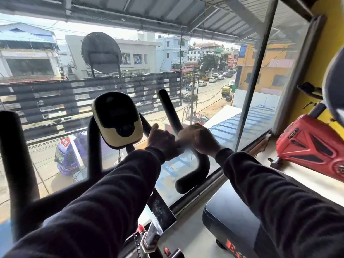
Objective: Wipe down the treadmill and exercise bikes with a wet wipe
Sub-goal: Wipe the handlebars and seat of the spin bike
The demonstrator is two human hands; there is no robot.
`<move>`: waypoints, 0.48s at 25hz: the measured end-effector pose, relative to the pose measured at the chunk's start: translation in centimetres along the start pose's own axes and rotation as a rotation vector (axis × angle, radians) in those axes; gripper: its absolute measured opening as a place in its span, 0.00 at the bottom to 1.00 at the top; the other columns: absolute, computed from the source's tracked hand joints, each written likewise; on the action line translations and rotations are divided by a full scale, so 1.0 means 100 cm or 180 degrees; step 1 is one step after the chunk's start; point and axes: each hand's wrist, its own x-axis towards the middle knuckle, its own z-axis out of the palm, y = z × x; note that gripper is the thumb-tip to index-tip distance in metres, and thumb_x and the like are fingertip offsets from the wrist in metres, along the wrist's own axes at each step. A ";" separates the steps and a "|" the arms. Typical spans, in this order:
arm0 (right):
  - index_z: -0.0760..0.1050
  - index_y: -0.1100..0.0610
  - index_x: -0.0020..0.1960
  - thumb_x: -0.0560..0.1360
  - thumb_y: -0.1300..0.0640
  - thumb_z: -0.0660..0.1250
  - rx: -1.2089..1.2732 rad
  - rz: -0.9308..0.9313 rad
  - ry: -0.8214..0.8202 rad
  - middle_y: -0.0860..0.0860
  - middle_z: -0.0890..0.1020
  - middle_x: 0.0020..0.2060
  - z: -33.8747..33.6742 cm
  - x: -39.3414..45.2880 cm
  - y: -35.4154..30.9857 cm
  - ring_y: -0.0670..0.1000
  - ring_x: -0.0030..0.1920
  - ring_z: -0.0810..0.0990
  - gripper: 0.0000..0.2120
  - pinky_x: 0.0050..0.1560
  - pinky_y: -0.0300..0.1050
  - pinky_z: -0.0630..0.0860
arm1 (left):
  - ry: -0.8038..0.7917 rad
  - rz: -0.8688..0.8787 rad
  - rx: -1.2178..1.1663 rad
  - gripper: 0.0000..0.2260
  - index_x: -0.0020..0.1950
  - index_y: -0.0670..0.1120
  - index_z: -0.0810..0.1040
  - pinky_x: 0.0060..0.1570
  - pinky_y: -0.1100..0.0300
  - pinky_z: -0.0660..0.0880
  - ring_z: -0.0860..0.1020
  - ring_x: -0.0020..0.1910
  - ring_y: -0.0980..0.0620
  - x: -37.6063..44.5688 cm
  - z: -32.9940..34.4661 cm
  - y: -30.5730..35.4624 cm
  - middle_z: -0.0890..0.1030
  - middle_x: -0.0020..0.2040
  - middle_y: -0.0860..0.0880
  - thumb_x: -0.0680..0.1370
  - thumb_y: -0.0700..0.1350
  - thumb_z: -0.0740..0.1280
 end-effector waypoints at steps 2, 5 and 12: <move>0.84 0.58 0.50 0.70 0.68 0.58 0.0034 0.0147 0.0347 0.49 0.84 0.52 0.012 -0.011 -0.011 0.50 0.55 0.77 0.18 0.61 0.48 0.73 | 0.0004 -0.0070 -0.0021 0.28 0.41 0.48 0.77 0.62 0.48 0.61 0.78 0.44 0.49 0.002 0.001 0.000 0.82 0.42 0.48 0.76 0.71 0.53; 0.82 0.61 0.57 0.73 0.72 0.60 -0.0044 0.0286 0.0431 0.52 0.82 0.59 0.011 -0.023 -0.017 0.50 0.61 0.77 0.19 0.66 0.37 0.67 | -0.0033 -0.0128 -0.0074 0.29 0.43 0.49 0.79 0.63 0.48 0.61 0.79 0.46 0.50 0.004 0.004 0.001 0.82 0.42 0.49 0.76 0.72 0.53; 0.77 0.59 0.65 0.77 0.66 0.62 0.0010 0.0881 0.0019 0.53 0.77 0.66 -0.003 -0.035 -0.032 0.53 0.65 0.76 0.18 0.68 0.38 0.65 | -0.0055 -0.0096 -0.0029 0.30 0.50 0.48 0.81 0.64 0.50 0.62 0.79 0.47 0.50 0.000 0.003 0.003 0.83 0.45 0.49 0.77 0.71 0.53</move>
